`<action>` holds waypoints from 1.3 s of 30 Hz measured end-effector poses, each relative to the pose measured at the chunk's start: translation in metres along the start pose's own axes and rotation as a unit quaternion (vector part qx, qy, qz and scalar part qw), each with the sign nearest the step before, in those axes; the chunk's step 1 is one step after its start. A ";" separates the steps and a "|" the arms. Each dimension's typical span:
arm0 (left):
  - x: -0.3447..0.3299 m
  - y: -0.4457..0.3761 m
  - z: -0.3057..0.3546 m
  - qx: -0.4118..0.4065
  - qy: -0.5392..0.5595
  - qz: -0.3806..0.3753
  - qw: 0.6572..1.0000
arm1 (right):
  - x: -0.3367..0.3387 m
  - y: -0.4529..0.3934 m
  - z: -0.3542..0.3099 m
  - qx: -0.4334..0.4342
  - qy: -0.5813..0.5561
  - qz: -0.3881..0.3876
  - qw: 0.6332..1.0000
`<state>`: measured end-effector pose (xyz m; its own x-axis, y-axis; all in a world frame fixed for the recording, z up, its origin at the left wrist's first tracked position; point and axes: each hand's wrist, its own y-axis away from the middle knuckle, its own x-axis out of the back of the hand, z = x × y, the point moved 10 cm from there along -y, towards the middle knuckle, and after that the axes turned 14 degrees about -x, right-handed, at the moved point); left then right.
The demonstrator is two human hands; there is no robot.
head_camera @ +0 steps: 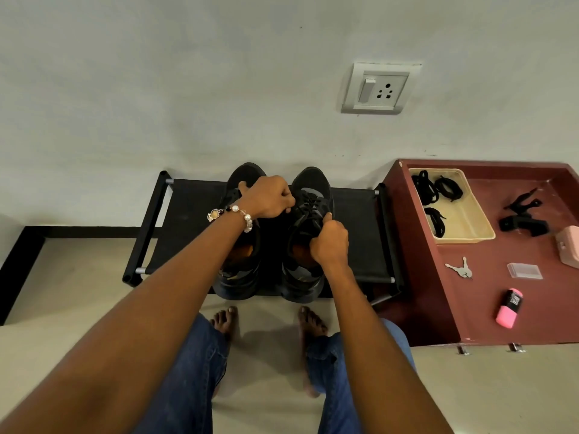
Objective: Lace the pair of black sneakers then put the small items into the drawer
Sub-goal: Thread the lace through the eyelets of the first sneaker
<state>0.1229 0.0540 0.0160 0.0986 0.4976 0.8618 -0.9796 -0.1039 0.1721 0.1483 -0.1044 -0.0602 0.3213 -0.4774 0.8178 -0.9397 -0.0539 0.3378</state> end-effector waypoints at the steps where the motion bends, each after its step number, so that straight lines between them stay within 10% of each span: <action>1: 0.003 -0.001 0.002 -0.001 -0.003 0.002 1.000 | 0.001 0.000 0.000 -0.001 -0.004 0.002 1.000; 9: 0.013 0.011 0.011 0.003 0.272 0.045 0.961 | 0.003 -0.001 0.003 -0.004 -0.017 0.002 1.000; 20: 0.091 0.044 0.040 0.000 0.746 0.171 0.644 | 0.055 0.038 -0.032 0.090 -0.172 0.021 0.981; 25: 0.071 0.045 0.052 -0.006 0.750 0.168 0.640 | 0.067 0.077 -0.075 0.190 -0.493 -0.204 0.824; 30: 0.053 0.043 0.008 0.052 0.751 0.270 0.600 | 0.049 0.066 -0.063 0.140 -0.448 -0.283 0.837; 34: 0.025 0.045 -0.039 0.121 0.688 0.320 0.640 | 0.071 0.025 -0.020 0.061 -0.413 -0.154 0.896; 39: 0.002 0.038 -0.052 0.106 0.423 0.229 0.870 | 0.078 0.013 -0.004 0.041 -0.390 -0.088 0.916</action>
<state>0.0770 0.0957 -0.0002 -0.5461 0.8087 0.2187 -0.8190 -0.5702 0.0634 0.1617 -0.1389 0.0101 0.3165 -0.9345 0.1630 -0.8975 -0.2394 0.3705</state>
